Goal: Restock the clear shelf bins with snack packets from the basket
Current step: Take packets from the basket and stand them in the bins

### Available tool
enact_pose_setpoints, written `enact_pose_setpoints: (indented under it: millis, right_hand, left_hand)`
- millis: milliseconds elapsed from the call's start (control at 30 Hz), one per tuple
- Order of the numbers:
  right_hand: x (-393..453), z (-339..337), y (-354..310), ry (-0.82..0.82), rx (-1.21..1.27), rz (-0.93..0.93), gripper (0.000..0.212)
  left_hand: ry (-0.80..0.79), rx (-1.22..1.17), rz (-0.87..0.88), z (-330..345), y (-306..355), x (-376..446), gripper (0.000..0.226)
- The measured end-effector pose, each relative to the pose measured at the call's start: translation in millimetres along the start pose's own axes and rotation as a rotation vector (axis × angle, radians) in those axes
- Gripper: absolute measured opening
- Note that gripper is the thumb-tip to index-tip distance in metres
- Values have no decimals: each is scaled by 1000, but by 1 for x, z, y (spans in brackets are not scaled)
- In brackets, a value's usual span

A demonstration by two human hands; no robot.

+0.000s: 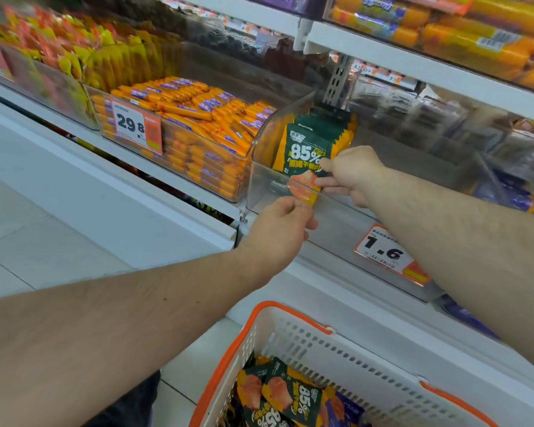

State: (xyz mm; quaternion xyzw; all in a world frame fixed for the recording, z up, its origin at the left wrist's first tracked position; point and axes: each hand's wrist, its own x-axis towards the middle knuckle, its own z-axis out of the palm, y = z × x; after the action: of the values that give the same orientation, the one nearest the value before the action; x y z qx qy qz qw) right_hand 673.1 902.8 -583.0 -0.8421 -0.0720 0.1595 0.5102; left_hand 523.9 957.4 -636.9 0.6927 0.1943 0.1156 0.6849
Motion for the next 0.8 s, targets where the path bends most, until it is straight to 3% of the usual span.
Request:
enact_pose_setpoints:
  millis: [100,233,400,467,533,633,733,800]
  right_hand:
    - [6,-3,0,77,-83,-15,20]
    - [7,-5,4,56,-241,6,37]
    - [0,-15,7,60,-320,30,40]
    - [-11,-21,5,123,-484,-27,35]
    - [-30,-26,4,283,-738,-204,28]
    - [-62,-20,18,507,-954,-730,21]
    - [-87,-8,42,545,-794,-1245,18]
    - [-97,1,69,498,-607,-1341,16]
  left_hand:
    - [-27,33,-10,1,-4,0,17]
    - [-59,101,-14,1,-9,1,17]
    - [-80,164,-23,-1,-18,1,17]
    - [-88,181,-38,-1,-22,1,15]
    - [-104,190,-44,0,-23,1,13]
    - [-155,246,-46,4,-27,-1,9]
    - [-269,370,-29,7,-36,-4,10]
    - [-399,562,15,8,-42,-5,20]
